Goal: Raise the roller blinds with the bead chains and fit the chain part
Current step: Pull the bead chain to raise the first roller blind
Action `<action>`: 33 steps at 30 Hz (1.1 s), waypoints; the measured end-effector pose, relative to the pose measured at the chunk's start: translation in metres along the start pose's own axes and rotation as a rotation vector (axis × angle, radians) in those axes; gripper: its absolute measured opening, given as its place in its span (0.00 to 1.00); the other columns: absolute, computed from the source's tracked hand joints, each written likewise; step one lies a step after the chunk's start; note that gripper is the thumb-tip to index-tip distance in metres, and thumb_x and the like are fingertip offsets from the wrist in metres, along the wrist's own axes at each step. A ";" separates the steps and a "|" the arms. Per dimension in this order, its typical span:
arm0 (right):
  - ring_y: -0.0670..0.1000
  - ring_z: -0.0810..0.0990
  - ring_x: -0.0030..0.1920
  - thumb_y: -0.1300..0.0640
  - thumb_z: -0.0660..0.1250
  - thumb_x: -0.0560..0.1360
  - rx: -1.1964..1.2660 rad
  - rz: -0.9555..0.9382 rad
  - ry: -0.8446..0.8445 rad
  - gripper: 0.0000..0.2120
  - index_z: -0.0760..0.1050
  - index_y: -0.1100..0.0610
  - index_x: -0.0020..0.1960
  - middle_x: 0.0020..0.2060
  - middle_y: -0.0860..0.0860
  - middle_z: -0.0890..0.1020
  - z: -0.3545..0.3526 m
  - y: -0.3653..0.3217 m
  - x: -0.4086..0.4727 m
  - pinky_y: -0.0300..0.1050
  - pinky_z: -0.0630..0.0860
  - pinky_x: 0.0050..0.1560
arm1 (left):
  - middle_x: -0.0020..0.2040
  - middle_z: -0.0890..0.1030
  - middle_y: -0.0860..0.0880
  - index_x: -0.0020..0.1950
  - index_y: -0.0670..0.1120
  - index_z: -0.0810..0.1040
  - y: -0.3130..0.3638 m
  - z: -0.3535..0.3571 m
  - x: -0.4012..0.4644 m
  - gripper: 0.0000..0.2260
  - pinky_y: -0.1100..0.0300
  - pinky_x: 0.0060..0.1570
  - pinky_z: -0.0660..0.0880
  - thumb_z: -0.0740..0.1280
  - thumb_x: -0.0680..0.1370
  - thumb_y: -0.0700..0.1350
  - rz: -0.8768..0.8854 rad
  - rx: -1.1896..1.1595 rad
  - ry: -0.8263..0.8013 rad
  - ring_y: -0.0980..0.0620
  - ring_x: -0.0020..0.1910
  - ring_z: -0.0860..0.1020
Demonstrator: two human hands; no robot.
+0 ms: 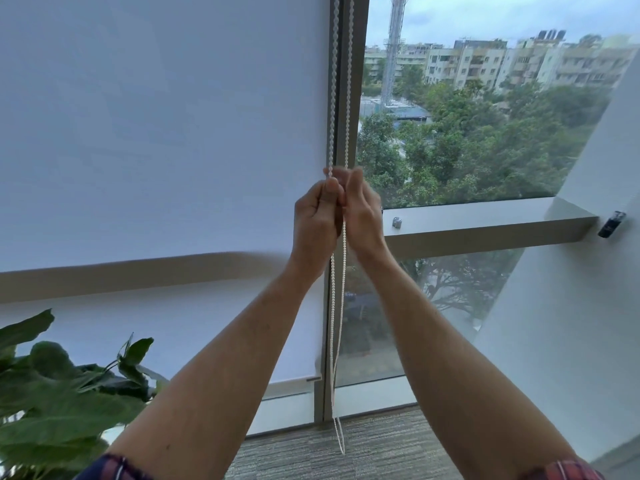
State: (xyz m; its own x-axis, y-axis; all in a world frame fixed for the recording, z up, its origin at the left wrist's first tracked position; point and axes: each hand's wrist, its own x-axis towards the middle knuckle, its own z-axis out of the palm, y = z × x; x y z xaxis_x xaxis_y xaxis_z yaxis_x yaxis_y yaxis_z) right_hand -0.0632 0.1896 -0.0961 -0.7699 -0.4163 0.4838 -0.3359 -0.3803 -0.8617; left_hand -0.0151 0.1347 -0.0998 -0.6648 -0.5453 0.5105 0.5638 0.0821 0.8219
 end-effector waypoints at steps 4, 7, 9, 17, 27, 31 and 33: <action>0.53 0.80 0.37 0.52 0.50 0.85 0.062 -0.128 -0.065 0.20 0.76 0.62 0.60 0.41 0.57 0.81 0.016 -0.040 0.025 0.48 0.79 0.41 | 0.26 0.63 0.47 0.34 0.45 0.68 -0.018 -0.009 -0.019 0.18 0.65 0.23 0.59 0.54 0.85 0.40 -0.084 0.059 0.003 0.58 0.22 0.61; 0.48 0.69 0.24 0.57 0.51 0.86 0.086 -0.148 -0.080 0.15 0.76 0.61 0.54 0.30 0.53 0.73 0.028 -0.052 0.034 0.41 0.67 0.24 | 0.26 0.62 0.47 0.35 0.45 0.68 -0.030 -0.020 -0.033 0.18 0.64 0.22 0.57 0.54 0.85 0.41 -0.125 0.114 -0.011 0.57 0.22 0.60; 0.44 0.61 0.22 0.57 0.52 0.86 0.123 -0.106 -0.065 0.16 0.73 0.57 0.44 0.26 0.47 0.66 0.034 -0.047 0.032 0.36 0.58 0.22 | 0.26 0.62 0.48 0.35 0.45 0.68 -0.034 -0.024 -0.037 0.18 0.64 0.22 0.57 0.54 0.85 0.41 -0.143 0.133 -0.020 0.57 0.23 0.59; 0.42 0.61 0.24 0.57 0.55 0.84 0.064 -0.205 -0.002 0.17 0.69 0.51 0.37 0.25 0.43 0.65 0.026 -0.029 0.017 0.38 0.59 0.25 | 0.29 0.72 0.48 0.36 0.53 0.79 -0.045 -0.035 -0.036 0.20 0.58 0.32 0.66 0.54 0.84 0.48 -0.144 0.110 -0.208 0.52 0.28 0.68; 0.42 0.65 0.29 0.62 0.57 0.83 -0.213 -0.195 0.032 0.16 0.70 0.53 0.37 0.28 0.43 0.68 0.019 0.012 -0.011 0.39 0.64 0.32 | 0.44 0.83 0.46 0.54 0.41 0.78 0.041 -0.016 0.035 0.18 0.51 0.50 0.77 0.59 0.81 0.54 0.067 -0.140 -0.087 0.46 0.46 0.81; 0.46 0.64 0.29 0.57 0.56 0.83 -0.266 -0.100 0.025 0.18 0.65 0.48 0.35 0.27 0.43 0.66 0.009 0.050 -0.036 0.45 0.62 0.33 | 0.29 0.72 0.49 0.50 0.41 0.77 0.056 0.004 0.043 0.14 0.61 0.26 0.64 0.53 0.85 0.45 0.097 -0.088 -0.127 0.53 0.25 0.68; 0.45 0.64 0.29 0.56 0.56 0.83 -0.274 -0.063 0.009 0.18 0.66 0.46 0.35 0.27 0.43 0.67 0.005 0.058 -0.044 0.45 0.62 0.33 | 0.25 0.65 0.55 0.43 0.43 0.75 0.047 0.008 0.036 0.15 0.64 0.23 0.58 0.54 0.85 0.43 0.068 -0.107 -0.117 0.57 0.22 0.59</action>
State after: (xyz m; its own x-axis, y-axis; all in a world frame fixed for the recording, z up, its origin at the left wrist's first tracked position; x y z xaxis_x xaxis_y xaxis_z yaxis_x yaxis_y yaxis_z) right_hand -0.0459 0.1824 -0.1665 -0.7473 -0.3907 0.5375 -0.5166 -0.1671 -0.8398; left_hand -0.0169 0.1257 -0.0406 -0.6725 -0.4400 0.5951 0.6542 0.0227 0.7560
